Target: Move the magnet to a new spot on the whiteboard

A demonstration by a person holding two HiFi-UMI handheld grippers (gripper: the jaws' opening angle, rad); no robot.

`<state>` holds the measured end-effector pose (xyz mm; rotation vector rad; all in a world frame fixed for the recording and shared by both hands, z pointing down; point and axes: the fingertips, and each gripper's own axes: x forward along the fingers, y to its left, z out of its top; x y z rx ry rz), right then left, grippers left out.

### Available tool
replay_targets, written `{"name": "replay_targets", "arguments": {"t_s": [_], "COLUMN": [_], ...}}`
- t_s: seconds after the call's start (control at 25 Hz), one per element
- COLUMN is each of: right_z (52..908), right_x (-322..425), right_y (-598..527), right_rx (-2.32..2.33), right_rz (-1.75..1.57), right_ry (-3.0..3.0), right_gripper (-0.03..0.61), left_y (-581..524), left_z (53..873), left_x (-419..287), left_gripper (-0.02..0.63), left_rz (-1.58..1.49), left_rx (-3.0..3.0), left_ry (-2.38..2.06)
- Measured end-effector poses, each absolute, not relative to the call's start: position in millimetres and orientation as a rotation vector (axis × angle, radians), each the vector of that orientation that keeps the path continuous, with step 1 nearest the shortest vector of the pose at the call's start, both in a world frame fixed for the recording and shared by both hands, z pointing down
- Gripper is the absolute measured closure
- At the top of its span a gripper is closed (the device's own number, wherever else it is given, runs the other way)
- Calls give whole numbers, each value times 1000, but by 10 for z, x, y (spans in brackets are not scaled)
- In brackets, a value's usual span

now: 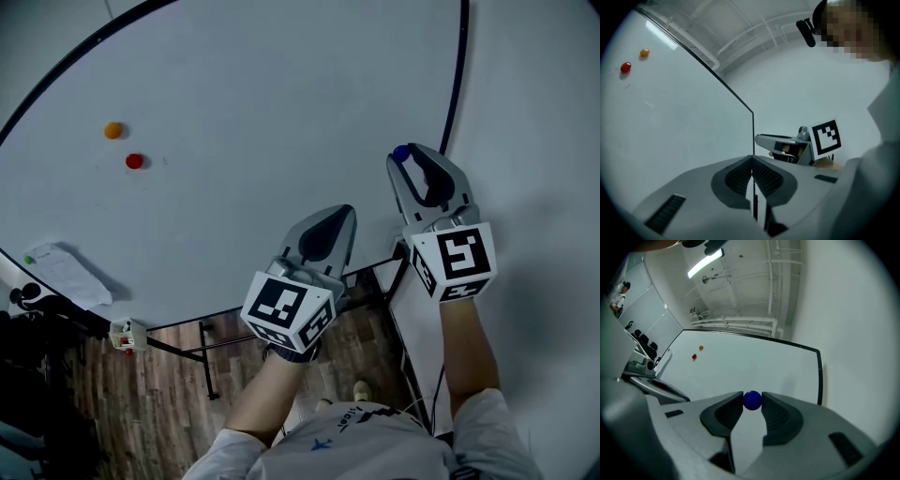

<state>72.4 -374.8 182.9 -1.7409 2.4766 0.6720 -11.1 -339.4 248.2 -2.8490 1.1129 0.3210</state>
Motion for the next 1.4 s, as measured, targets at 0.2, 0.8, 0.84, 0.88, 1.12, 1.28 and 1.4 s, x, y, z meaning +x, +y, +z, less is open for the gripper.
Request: {"name": "replay_targets", "arguments": {"t_s": [0.2, 0.8, 0.84, 0.88, 1.12, 1.28, 1.4], "right_z": [2000, 2005, 2001, 1997, 1970, 1972, 1972], "right_x": [723, 651, 658, 664, 680, 692, 701], "right_y": [-3592, -3423, -3425, -3427, -3442, -3453, -3462], "right_rx": [-1772, -1745, -1743, -1742, -1738, -1737, -1737], "right_rz": [618, 603, 604, 604, 608, 611, 612], "right_ry": [2474, 2472, 2471, 2470, 2461, 2462, 2467], "right_gripper": [449, 449, 449, 449, 448, 449, 448], "left_y": [-3274, -3112, -3108, -3100, -3089, -3140, -3139], "left_z": [2573, 2544, 2547, 2551, 2530, 2538, 2532], "left_x": [-131, -141, -126, -106, -73, -68, -29], "left_gripper": [601, 601, 601, 601, 603, 601, 601], "left_rz": [320, 318, 313, 302, 297, 298, 295], "left_rx": [-2875, -2877, -2878, -2879, -2868, -2873, -2876], "left_ry": [1086, 1064, 1056, 1043, 1031, 1053, 1048]}}
